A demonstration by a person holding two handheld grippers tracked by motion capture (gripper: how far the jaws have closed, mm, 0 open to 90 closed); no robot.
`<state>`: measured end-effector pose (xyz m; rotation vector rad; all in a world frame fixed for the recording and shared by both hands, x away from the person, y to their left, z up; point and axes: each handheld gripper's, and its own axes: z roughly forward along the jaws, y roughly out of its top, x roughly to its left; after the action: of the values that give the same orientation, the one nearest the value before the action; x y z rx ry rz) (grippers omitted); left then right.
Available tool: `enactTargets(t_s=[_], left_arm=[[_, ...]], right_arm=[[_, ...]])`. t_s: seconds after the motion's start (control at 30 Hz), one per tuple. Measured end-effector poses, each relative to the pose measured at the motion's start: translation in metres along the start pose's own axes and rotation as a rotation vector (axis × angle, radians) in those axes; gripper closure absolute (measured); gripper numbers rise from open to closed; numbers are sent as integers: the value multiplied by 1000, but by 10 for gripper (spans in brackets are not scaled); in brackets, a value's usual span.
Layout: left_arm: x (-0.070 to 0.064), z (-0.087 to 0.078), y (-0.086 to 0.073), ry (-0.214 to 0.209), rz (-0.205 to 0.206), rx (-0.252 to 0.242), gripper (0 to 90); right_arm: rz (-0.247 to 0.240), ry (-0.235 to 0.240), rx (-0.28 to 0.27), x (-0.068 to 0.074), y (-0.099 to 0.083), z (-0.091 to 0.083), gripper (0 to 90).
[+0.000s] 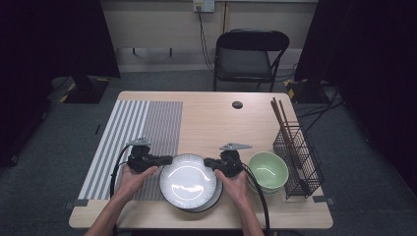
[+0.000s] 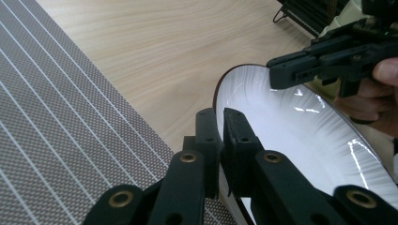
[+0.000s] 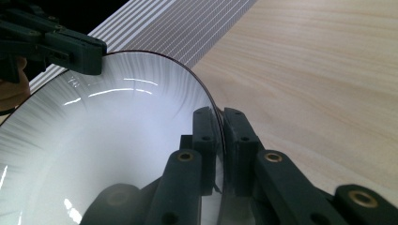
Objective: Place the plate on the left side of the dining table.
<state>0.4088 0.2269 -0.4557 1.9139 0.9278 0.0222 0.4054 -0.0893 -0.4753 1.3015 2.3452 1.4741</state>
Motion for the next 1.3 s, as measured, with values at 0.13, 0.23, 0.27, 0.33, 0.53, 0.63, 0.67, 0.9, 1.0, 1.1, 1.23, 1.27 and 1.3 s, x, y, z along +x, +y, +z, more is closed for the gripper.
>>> enactTargets(t_s=[0.13,0.23,0.27,0.33,0.53,0.63,0.67,0.9,1.0,1.1,1.23,1.27,1.3], left_arm=[[-2,0,4,10,18,-7,859],[2,3,8,19,9,-11,864],[3,4,10,23,7,-13,867],[4,4,12,23,0,-25,871],[8,5,14,27,-12,-46,879],[8,5,13,20,-20,-63,878],[7,5,13,19,-19,-66,877],[4,7,15,42,-6,-69,881],[5,8,14,36,-14,-74,881],[5,9,14,36,-19,-79,881],[5,8,14,36,-14,-74,880],[5,9,14,33,-16,-69,880],[6,9,14,31,-18,-59,880]], right_arm=[[-8,-17,-13,0,7,-1,844],[-12,-45,-17,-1,12,1,839],[-13,-55,-18,-1,14,1,839],[-12,-56,-29,-2,16,2,838],[1,-54,-61,-3,26,2,830],[-12,-59,-59,-4,31,2,827],[-11,-59,-59,-5,30,2,827],[6,-53,-52,-7,25,3,817],[12,-48,-40,-7,22,5,799],[22,-38,-30,-7,18,8,785],[47,-14,-29,-10,15,9,796],[55,-8,-31,-10,15,8,803],[57,-3,-28,-10,15,8,805]])
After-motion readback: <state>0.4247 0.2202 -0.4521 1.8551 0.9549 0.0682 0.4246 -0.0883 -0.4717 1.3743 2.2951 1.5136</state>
